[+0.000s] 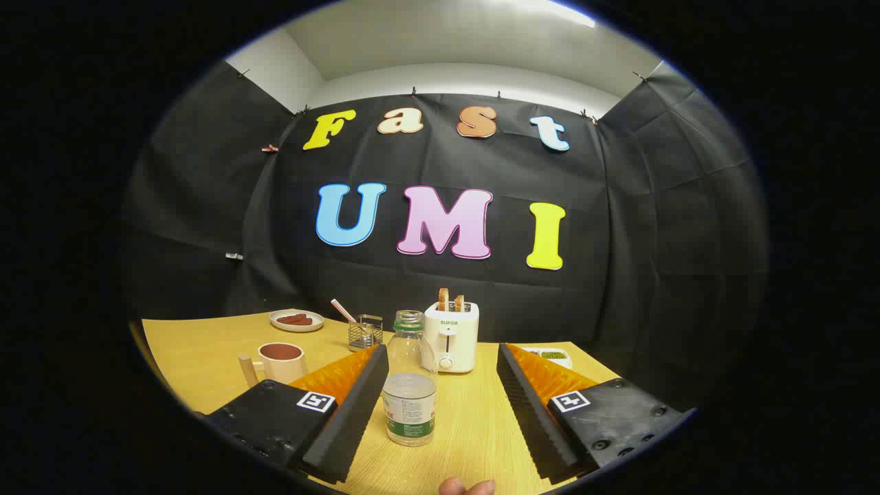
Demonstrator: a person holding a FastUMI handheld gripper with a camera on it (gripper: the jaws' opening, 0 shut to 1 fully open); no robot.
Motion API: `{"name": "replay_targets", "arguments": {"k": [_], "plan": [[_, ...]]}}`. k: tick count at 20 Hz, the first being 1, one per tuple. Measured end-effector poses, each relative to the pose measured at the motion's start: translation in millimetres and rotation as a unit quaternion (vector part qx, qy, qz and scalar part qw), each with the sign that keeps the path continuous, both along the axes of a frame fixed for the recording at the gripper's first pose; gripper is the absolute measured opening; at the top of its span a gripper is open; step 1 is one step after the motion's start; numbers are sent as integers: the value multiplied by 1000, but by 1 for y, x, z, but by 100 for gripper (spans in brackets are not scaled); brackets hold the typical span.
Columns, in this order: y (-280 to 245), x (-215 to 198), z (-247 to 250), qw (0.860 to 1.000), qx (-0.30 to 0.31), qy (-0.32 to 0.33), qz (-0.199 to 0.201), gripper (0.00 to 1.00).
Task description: Take the bottle from table, then pour the juice into the cup, finally place the bottle on the coaster
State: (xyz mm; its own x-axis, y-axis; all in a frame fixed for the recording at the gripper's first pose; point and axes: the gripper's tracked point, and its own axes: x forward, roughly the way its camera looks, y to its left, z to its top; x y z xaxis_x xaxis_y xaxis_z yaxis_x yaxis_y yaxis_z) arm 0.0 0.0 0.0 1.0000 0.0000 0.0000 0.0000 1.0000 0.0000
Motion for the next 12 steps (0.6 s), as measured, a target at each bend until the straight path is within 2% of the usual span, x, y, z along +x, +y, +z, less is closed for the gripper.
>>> {"name": "replay_targets", "arguments": {"k": [12], "plan": [[9, 6, -12, 1000, 14, 10, 15, 98]]}}
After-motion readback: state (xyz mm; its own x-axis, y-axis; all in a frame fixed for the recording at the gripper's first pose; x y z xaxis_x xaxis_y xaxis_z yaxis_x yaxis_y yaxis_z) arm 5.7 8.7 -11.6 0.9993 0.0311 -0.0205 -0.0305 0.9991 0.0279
